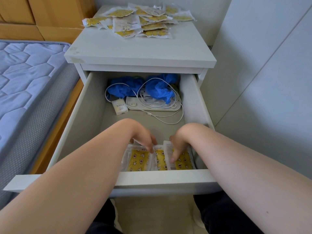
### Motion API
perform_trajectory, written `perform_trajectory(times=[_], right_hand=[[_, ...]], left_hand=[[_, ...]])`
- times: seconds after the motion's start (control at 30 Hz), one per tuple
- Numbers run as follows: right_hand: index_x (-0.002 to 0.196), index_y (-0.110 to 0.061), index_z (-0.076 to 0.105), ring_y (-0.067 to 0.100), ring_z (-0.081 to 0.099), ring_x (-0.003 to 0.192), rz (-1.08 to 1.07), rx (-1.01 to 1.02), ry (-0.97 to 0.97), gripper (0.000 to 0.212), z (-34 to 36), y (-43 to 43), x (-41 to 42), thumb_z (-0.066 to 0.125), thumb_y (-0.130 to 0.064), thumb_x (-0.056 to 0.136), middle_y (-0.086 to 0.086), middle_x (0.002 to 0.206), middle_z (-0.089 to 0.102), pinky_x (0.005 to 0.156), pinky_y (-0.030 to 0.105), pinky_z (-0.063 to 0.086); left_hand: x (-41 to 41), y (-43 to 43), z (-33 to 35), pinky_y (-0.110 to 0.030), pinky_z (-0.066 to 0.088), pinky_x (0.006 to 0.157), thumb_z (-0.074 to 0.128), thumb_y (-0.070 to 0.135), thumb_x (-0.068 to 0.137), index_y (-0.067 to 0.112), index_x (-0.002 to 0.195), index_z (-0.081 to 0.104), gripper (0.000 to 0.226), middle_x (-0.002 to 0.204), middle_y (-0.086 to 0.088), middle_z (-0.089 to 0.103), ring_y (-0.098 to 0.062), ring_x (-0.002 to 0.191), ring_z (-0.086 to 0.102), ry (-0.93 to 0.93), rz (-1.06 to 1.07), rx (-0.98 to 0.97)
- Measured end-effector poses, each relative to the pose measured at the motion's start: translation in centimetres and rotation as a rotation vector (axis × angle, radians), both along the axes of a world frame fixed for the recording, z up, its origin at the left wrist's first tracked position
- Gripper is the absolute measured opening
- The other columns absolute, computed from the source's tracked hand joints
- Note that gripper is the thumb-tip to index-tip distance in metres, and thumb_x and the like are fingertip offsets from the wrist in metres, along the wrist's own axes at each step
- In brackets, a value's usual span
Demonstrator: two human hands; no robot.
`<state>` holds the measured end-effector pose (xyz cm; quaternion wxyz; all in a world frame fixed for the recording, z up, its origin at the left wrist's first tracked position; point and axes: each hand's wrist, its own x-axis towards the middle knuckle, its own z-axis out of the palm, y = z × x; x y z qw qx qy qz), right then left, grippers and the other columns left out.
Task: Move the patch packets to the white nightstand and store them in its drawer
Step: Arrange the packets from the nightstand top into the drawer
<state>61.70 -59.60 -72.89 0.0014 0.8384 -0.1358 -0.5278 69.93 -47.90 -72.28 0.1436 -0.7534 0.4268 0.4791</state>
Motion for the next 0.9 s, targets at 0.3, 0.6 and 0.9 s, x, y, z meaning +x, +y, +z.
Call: perform_trajectory(times=[0.3, 0.6, 0.9], right_hand=[[0.141, -0.014, 0.041, 0.028, 0.058, 0.112, -0.058, 0.029, -0.026, 0.077, -0.2, 0.9, 0.2, 0.064, -0.056, 0.08, 0.007, 0.134, 0.054, 0.096, 0.04, 0.047], [0.131, -0.01, 0.052, 0.028, 0.058, 0.11, -0.142, 0.034, -0.642, 0.042, 1.9, 0.7, -0.3, 0.049, -0.033, 0.096, 0.01, 0.126, 0.059, 0.094, 0.039, 0.048], [0.121, -0.011, 0.054, 0.026, 0.047, 0.113, -0.035, -0.004, -1.249, 0.031, 7.9, -1.1, -0.7, 0.046, -0.019, 0.092, 0.008, 0.121, 0.052, 0.089, 0.043, 0.046]], left_hand=[[0.0, 0.5, 0.6, -0.038, 0.04, 0.108, 0.054, 0.026, 0.096, 0.026, 0.149, 0.028, 0.058, 0.153, -0.002, 0.032, -0.022, 0.138, 0.034, 0.149, 0.185, -0.042], [0.3, 1.0, 1.6, -0.033, 0.034, 0.107, 0.048, 0.017, 0.096, 0.022, 0.141, 0.044, 0.045, 0.143, -0.003, 0.047, -0.021, 0.13, 0.044, -0.215, 0.295, -0.44], [0.0, 1.6, 7.5, -0.035, 0.047, 0.085, 0.04, 0.014, 0.093, 0.025, 0.125, 0.057, 0.038, 0.123, -0.001, 0.061, -0.025, 0.106, 0.057, -0.597, 0.386, -0.818]])
